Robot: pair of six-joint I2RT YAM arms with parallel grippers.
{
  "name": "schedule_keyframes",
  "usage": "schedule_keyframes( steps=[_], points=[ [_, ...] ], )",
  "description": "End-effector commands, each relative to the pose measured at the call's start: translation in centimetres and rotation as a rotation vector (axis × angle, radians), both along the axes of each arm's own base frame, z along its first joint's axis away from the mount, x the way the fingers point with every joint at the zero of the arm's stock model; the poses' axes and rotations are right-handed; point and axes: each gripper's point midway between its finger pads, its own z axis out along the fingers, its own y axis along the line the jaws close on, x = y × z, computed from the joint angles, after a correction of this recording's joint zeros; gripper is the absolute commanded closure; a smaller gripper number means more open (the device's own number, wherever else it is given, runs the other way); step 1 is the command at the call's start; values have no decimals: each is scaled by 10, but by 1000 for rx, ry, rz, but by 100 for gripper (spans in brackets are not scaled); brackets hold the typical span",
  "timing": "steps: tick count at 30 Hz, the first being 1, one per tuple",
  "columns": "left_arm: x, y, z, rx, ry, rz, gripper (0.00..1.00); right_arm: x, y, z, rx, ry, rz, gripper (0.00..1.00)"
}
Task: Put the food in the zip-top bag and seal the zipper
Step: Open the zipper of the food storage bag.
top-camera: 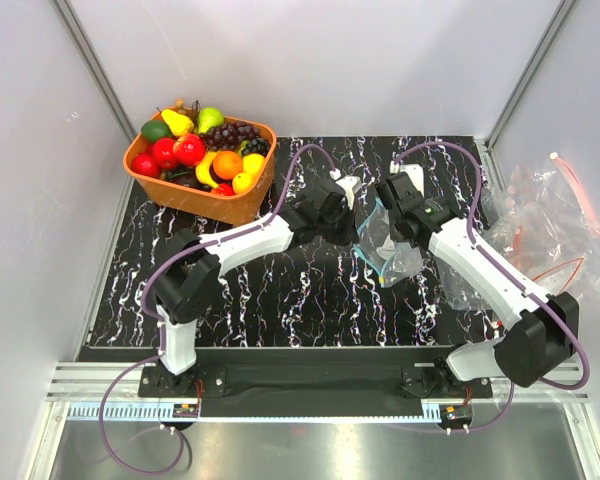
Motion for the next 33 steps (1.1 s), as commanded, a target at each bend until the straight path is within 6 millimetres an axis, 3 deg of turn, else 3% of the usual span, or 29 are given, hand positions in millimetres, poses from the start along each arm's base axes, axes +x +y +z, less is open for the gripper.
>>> schedule_keyframes(
  steps=[1,2,4,9,12,15,16,20,26,27,30,33],
  points=[
    [3,-6,30,-61,-65,-21,100,3,13,-1,48,4,26,81],
    [5,-5,28,-55,-65,-15,100,2,13,2,48,5,22,90],
    [9,-4,23,-44,-59,-9,100,0,9,12,48,1,11,94],
    [24,5,15,-24,-63,30,92,-7,-5,34,9,-20,-39,100],
    [32,12,11,13,-73,55,86,-9,-12,34,-27,-6,-59,100],
    [36,17,12,32,-82,64,70,-10,-12,30,-39,9,-64,100],
    [35,18,14,30,-84,58,60,-9,-12,28,-43,16,-62,100],
    [26,16,38,-34,-117,9,39,-5,-7,22,-37,25,-53,99],
    [20,35,83,-84,-161,14,20,-1,-5,10,-50,51,-55,98],
    [23,44,84,-79,-157,28,13,0,-5,8,-53,54,-54,97],
    [32,74,103,-78,-191,109,4,-1,-2,5,-43,61,-43,96],
    [44,111,113,-50,-215,210,3,0,0,6,-32,58,-27,96]
  ],
)
